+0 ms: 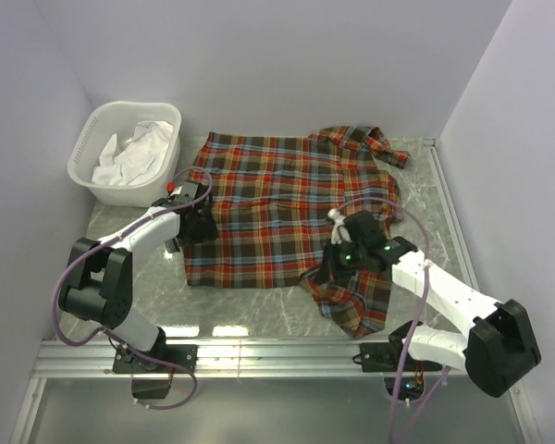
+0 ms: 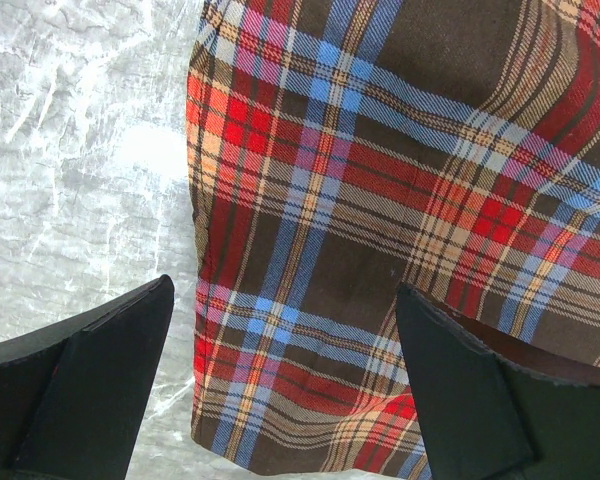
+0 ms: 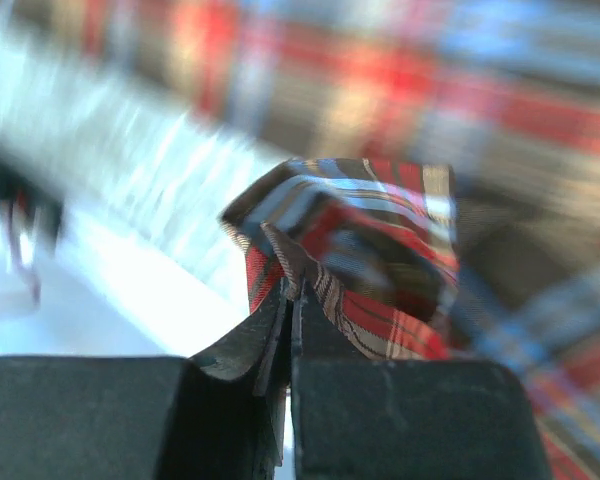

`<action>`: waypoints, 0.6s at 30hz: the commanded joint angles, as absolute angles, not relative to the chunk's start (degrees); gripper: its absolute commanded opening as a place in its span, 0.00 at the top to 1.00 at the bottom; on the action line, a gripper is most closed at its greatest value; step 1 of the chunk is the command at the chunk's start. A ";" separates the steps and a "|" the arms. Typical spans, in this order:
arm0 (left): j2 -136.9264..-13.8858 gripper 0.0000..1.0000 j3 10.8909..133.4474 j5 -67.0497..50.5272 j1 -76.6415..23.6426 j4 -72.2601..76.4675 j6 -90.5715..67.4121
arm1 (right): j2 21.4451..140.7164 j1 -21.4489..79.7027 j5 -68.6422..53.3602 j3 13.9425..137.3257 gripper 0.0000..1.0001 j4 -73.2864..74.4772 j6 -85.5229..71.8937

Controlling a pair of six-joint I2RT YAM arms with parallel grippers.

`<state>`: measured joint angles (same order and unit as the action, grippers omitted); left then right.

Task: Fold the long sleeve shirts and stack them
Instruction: Flatten the shirt out

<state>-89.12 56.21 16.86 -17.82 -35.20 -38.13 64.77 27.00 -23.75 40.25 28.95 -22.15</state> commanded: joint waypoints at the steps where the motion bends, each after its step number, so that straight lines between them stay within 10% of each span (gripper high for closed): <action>1: -89.39 0.01 56.51 17.84 -18.02 -35.07 -37.79 | 66.00 34.16 -33.03 42.19 1.00 30.84 -17.77; 10: -87.19 0.01 55.72 18.98 -18.02 -34.28 -38.67 | 74.78 49.12 -36.30 45.17 0.94 34.88 -12.40; 18: -85.17 0.01 56.07 17.58 -18.19 -33.57 -39.02 | 74.27 51.68 -19.54 56.32 0.27 38.14 -14.50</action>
